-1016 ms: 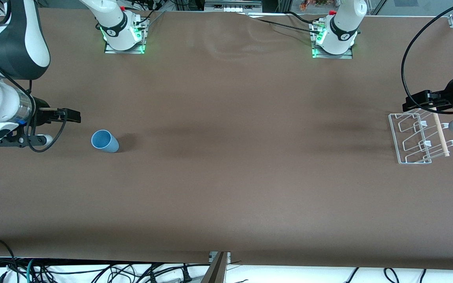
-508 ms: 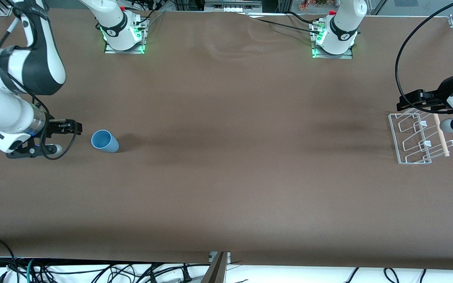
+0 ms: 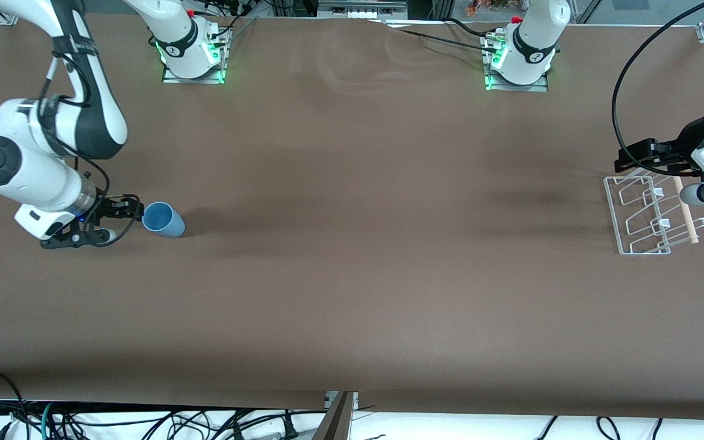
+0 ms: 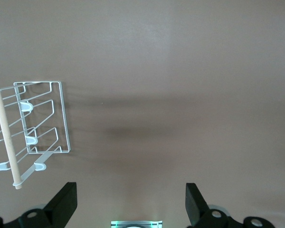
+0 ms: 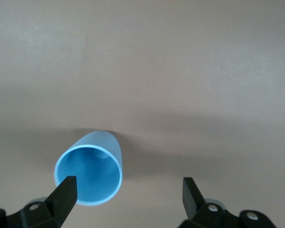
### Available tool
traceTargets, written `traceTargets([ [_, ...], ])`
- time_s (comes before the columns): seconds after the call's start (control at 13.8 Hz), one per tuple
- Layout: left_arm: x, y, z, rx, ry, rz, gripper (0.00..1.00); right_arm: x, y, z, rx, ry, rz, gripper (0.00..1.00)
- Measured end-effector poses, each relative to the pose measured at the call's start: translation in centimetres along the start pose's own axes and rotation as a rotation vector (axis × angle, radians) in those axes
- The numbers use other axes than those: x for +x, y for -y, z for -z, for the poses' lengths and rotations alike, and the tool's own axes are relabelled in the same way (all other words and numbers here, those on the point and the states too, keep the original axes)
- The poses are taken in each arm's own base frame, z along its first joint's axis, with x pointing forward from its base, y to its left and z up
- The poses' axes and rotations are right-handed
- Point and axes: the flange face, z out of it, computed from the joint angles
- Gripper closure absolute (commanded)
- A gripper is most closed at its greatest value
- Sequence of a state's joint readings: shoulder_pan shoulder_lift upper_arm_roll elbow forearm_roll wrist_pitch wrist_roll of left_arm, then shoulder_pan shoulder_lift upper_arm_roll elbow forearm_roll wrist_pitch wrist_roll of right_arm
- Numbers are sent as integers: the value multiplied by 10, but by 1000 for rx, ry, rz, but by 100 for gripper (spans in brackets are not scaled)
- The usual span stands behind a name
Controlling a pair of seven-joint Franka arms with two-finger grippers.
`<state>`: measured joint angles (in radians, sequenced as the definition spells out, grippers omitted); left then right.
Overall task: Transfer cup to left arm and place on rack
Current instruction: 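Close the right gripper on the blue cup's rim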
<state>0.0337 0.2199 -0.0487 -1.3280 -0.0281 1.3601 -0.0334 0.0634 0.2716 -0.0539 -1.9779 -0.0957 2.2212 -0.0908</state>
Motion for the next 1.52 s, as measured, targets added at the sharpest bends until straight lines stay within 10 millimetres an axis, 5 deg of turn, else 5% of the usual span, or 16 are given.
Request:
traceTargets([
  [0.15, 0, 0, 0, 0, -1, -1, 0, -15, 5, -32, 5, -29, 2, 2],
  [0.29, 0, -1, 0, 0, -2, -2, 0, -23, 9, -52, 7, -66, 5, 17],
  [0.65, 0, -3, 1, 1, -4, -5, 0, -27, 11, -77, 10, -54, 7, 98],
  [1.23, 0, -10, 1, 4, -4, -16, 0, -25, 12, -75, 15, -54, 6, 100],
  [1.52, 0, -6, 0, 4, -3, -9, 0, -11, 26, -45, 67, 51, -37, 100],
])
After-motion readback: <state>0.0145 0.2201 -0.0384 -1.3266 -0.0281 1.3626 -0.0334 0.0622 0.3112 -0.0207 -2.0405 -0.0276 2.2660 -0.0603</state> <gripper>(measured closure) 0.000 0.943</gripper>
